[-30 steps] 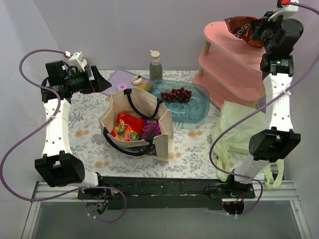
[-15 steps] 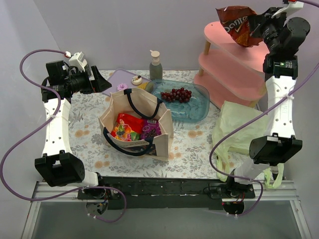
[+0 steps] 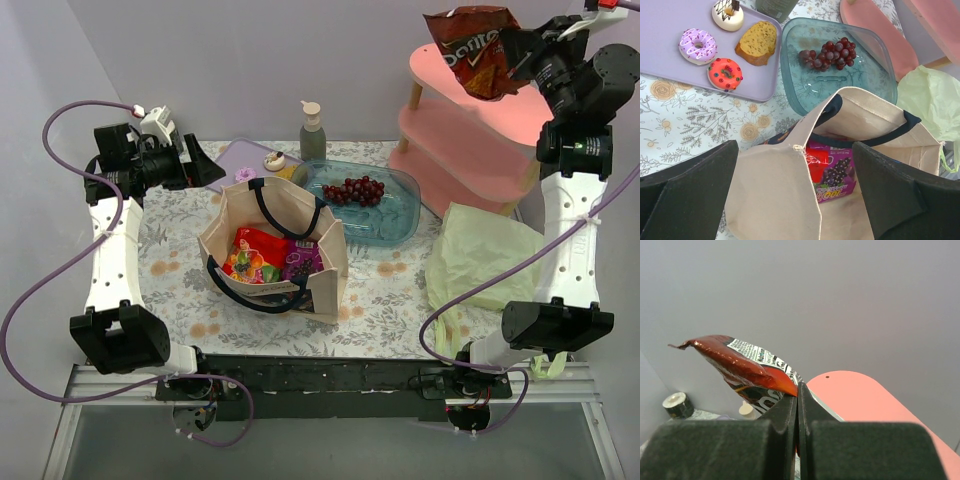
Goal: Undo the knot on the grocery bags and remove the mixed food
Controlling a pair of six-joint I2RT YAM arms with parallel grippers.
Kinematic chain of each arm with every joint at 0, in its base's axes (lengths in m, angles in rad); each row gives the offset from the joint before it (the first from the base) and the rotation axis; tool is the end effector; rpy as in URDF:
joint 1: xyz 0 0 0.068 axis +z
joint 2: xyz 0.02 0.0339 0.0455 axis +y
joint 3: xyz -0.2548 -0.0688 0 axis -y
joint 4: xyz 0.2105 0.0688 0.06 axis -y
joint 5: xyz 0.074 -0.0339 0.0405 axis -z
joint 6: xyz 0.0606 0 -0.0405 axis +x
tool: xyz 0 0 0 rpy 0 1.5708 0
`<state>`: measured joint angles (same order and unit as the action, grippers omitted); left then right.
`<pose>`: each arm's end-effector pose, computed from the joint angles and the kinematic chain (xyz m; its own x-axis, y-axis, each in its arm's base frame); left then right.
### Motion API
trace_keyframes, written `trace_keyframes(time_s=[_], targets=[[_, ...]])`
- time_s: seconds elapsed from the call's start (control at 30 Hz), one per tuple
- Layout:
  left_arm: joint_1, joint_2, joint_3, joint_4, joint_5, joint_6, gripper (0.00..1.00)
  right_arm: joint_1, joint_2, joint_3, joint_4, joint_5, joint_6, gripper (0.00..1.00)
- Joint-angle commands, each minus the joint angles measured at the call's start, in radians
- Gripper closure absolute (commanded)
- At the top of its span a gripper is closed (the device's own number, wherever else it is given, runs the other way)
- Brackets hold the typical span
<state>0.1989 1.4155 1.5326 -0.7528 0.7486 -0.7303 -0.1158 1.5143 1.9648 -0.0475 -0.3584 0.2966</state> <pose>0.2806 0.0145 0.3791 -0.6952 -0.6387 -0.3299 -0.0962 0.5374 -0.8378 0.2898 -0.0123 0.5648 0.3105 0.2394 -0.9199 -0.3169 0.9385 0.1373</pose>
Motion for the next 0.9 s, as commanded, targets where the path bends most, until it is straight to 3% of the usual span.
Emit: trace_keyframes(time_s=[0.0,0.33,0.63,0.87], targets=[[0.0,-0.001,0.018,-0.005,0.017,0.023,0.02,0.002,-0.034,-0.049,0.099,-0.048,0.102,0.99],[-0.012,0.004,0.044,-0.048,-0.031,0.081,0.02,0.002,-0.036,-0.113,0.181,-0.114,0.217,0.99],[-0.01,0.0,0.021,-0.039,-0.032,0.086,0.02,0.027,-0.019,-0.017,0.176,-0.103,0.228,0.99],[-0.01,0.0,0.008,-0.023,-0.02,0.074,0.02,0.041,-0.042,-0.036,0.159,-0.105,0.219,0.99]])
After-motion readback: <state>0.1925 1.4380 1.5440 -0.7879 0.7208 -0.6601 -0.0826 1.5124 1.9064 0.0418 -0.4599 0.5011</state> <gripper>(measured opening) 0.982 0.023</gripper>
